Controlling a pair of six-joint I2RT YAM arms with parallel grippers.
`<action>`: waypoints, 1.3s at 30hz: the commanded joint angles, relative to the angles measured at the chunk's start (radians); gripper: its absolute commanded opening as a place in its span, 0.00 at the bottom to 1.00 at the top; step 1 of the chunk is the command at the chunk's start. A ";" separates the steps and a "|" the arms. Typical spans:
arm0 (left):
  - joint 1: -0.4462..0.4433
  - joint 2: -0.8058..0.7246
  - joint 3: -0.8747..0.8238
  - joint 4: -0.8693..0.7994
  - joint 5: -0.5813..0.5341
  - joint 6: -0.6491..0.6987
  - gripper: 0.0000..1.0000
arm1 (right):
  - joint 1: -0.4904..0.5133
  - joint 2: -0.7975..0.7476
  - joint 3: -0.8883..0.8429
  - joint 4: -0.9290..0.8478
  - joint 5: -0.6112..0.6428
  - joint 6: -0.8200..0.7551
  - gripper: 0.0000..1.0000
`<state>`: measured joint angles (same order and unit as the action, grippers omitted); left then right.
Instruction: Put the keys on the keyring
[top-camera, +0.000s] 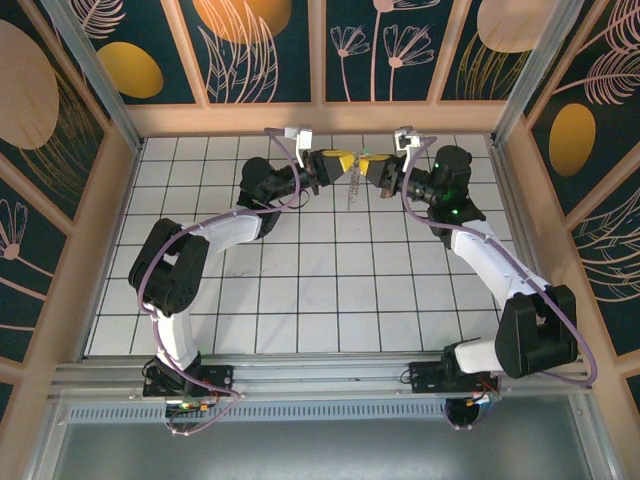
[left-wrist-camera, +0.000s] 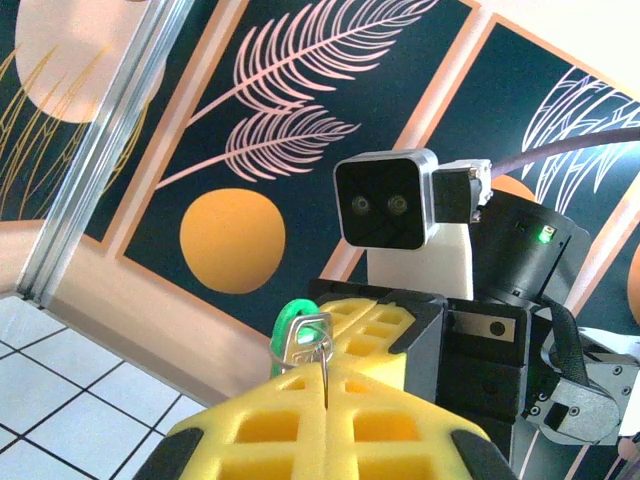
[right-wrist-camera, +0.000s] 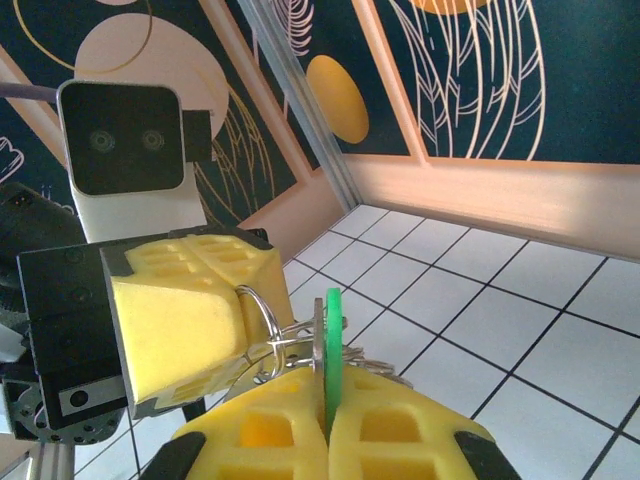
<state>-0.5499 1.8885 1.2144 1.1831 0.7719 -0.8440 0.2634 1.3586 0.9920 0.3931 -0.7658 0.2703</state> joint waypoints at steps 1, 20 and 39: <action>-0.003 -0.035 0.010 0.033 0.007 0.019 0.00 | -0.026 -0.038 -0.014 0.013 0.013 -0.003 0.00; -0.007 -0.033 0.016 0.031 0.009 0.018 0.00 | 0.033 0.006 0.016 0.013 0.018 -0.010 0.00; -0.008 -0.032 0.004 0.030 0.016 0.017 0.00 | -0.021 -0.026 0.075 -0.071 0.017 -0.032 0.00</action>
<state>-0.5529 1.8877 1.2144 1.1706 0.7727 -0.8410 0.2607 1.3415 1.0187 0.3256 -0.7666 0.2592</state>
